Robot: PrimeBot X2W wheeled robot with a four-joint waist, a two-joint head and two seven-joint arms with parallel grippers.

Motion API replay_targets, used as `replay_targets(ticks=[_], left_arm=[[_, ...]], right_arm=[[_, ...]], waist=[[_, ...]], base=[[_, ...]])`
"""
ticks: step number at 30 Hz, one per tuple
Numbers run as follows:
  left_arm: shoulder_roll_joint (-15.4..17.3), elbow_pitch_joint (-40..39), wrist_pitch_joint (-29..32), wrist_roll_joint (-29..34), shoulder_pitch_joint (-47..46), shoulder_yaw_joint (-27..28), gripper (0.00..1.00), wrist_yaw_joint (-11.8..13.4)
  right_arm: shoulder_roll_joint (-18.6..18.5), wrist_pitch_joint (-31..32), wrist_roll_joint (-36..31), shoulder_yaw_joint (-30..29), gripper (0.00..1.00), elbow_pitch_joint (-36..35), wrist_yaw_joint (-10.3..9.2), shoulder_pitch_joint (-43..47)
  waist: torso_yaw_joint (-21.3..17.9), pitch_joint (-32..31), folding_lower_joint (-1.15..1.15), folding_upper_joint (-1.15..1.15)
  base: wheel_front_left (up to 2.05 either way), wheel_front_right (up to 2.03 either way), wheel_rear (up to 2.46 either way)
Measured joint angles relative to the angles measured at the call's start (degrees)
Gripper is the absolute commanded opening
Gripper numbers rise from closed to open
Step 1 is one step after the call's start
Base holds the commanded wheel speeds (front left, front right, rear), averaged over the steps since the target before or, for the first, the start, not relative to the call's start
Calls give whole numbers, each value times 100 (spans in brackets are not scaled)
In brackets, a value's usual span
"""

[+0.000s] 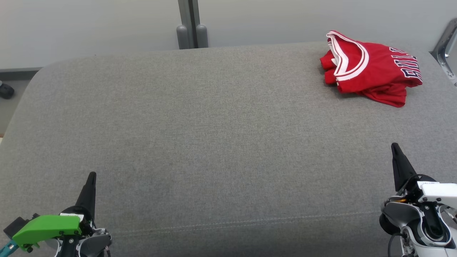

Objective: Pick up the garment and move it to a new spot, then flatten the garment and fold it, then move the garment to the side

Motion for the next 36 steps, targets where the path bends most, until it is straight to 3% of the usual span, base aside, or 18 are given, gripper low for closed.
replay_targets(ticks=[36], left_arm=[[-10,-5,0,0,-1,20,0,0]], right_arm=[[4,9,0,-13,0,-2,0,-15]], waist=[[0,2,0,0]], base=[[0,0,0]])
